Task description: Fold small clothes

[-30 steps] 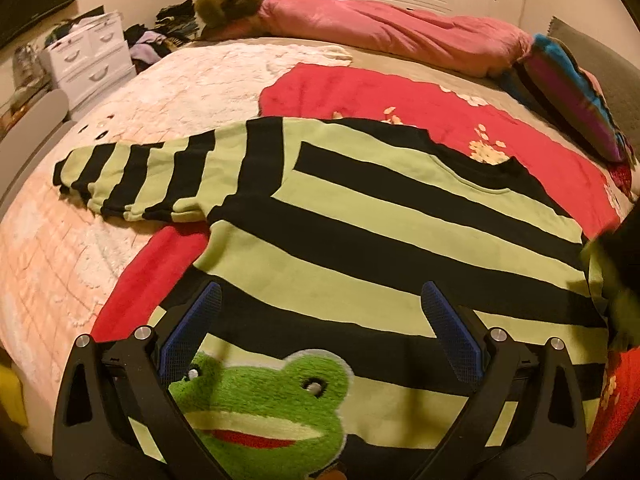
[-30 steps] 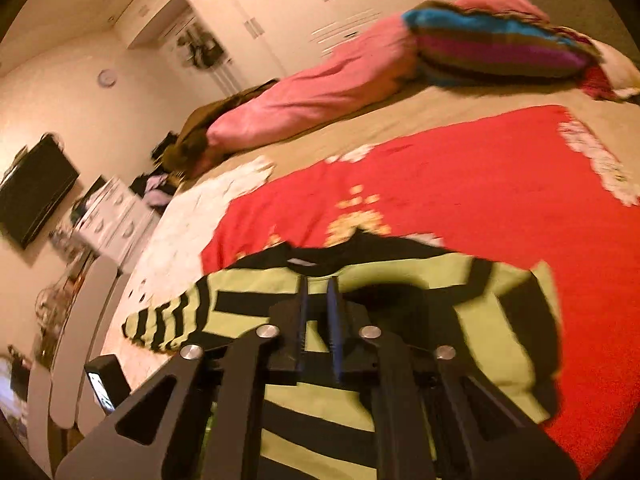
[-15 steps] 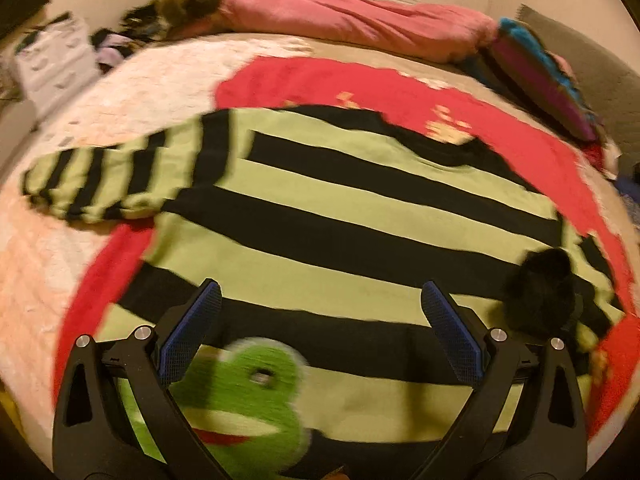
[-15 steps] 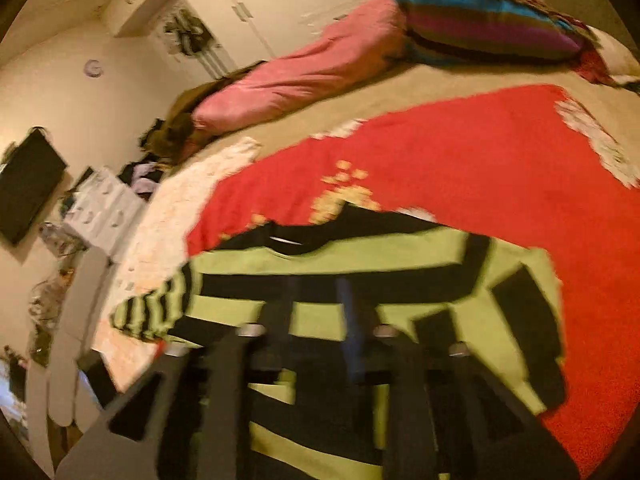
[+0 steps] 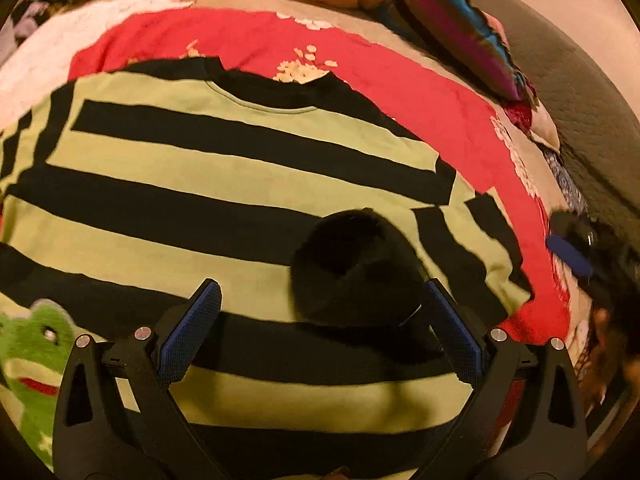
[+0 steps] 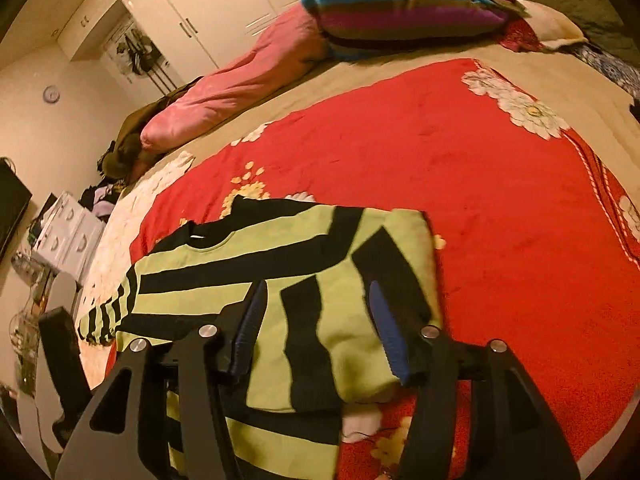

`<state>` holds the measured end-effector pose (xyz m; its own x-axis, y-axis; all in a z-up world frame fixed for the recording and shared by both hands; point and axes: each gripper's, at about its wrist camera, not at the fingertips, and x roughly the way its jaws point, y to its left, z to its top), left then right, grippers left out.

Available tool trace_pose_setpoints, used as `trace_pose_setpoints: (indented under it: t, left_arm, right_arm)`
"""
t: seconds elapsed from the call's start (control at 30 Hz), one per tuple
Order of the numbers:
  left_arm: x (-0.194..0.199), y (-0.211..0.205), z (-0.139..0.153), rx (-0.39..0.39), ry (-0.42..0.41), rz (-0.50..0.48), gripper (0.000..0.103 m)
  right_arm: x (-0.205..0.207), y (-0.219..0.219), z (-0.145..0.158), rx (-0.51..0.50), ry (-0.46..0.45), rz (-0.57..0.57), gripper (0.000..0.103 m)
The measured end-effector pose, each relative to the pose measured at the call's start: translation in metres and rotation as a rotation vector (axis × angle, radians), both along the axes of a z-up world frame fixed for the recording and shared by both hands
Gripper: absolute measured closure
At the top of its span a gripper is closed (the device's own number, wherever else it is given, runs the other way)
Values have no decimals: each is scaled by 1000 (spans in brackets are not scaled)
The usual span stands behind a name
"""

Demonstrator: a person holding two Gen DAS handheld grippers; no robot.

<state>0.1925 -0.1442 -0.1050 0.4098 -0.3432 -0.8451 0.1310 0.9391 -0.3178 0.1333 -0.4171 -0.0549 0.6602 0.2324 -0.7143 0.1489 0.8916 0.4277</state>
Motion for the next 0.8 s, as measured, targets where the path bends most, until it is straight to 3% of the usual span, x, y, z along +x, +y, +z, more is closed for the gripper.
trace_pose_setpoints:
  t: [0.17, 0.27, 0.33, 0.4, 0.43, 0.47, 0.5, 0.57, 0.67, 0.8]
  left_arm:
    - [17, -16, -19, 21, 127, 62, 9]
    - [26, -11, -30, -35, 190, 120, 9]
    - [26, -7, -32, -69, 176, 118, 9]
    - [23, -1, -30, -125, 146, 115, 25]
    - [21, 3, -30, -156, 133, 114, 45]
    - [21, 4, -29, -158, 129, 106, 58]
    - [21, 3, -28, -134, 116, 95, 63]
    - [17, 2, -22, -84, 52, 60, 87]
    - [18, 8, -16, -105, 17, 34, 97]
    - [23, 18, -2, -80, -60, 34, 99]
  right_arm:
    - [-7, -9, -6, 28, 9, -17, 44]
    - [-10, -11, -9, 41, 14, -13, 44]
    - [-11, -10, -11, 40, 17, -15, 44]
    - [-12, -9, -12, 44, 15, -27, 44]
    - [-12, -9, -12, 45, 14, -30, 44]
    - [-12, -8, -12, 47, 11, -32, 44]
    - [-12, -8, -11, 47, 9, -33, 44]
    - [-11, -5, -9, 45, 2, -25, 44]
    - [-10, -2, -7, 39, -5, -15, 44]
    - [-7, 5, -6, 32, -2, 0, 44]
